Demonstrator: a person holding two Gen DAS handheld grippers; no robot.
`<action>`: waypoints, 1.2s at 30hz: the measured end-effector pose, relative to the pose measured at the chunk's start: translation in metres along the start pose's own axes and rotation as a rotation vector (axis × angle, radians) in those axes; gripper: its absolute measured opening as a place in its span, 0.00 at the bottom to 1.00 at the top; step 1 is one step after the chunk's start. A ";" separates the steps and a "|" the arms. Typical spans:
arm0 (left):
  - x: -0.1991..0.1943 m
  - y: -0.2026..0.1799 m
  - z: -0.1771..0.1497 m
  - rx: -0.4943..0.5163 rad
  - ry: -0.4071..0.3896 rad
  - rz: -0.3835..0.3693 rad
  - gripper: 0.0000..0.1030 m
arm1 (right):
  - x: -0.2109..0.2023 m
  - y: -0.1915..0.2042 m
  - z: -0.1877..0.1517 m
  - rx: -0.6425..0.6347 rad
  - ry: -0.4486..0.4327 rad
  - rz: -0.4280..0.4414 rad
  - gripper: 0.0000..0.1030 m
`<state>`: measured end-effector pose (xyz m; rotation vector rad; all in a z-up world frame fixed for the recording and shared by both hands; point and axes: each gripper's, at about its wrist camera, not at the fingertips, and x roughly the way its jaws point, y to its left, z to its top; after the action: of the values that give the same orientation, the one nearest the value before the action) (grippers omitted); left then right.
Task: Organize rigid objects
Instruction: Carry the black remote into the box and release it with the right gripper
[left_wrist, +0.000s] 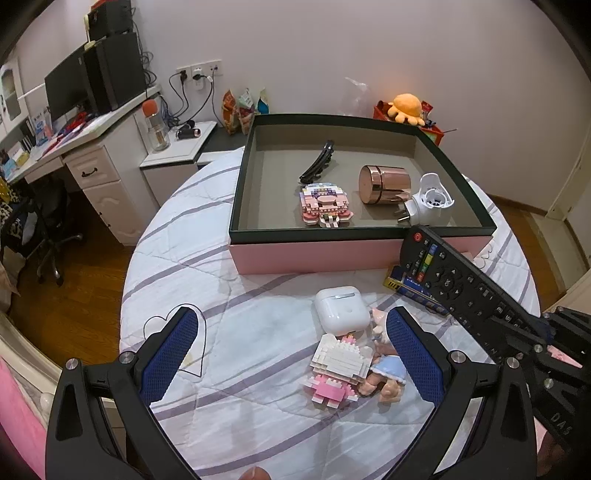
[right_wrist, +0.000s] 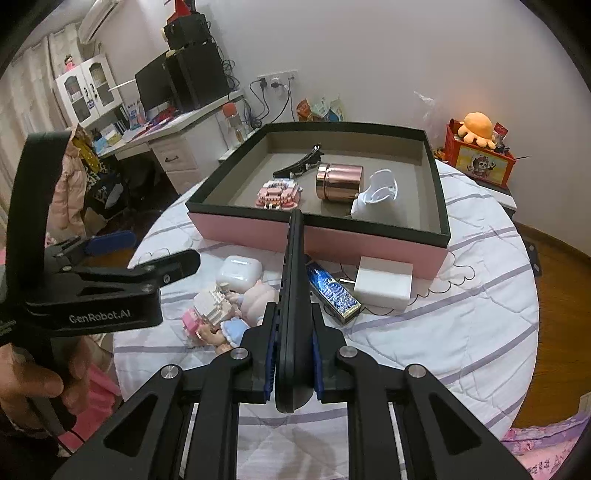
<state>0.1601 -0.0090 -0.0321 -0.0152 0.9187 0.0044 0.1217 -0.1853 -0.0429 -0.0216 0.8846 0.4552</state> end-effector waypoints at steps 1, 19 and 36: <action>0.000 0.000 -0.001 -0.001 0.000 0.000 1.00 | -0.002 0.000 0.001 0.002 -0.006 0.001 0.14; -0.003 -0.005 0.054 0.014 -0.096 0.009 1.00 | -0.013 -0.003 0.054 -0.013 -0.132 -0.049 0.14; 0.082 -0.013 0.129 0.002 -0.071 0.014 1.00 | 0.085 -0.089 0.136 0.107 -0.082 -0.266 0.14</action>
<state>0.3124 -0.0201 -0.0189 -0.0065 0.8473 0.0166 0.3038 -0.2065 -0.0344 -0.0221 0.8109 0.1591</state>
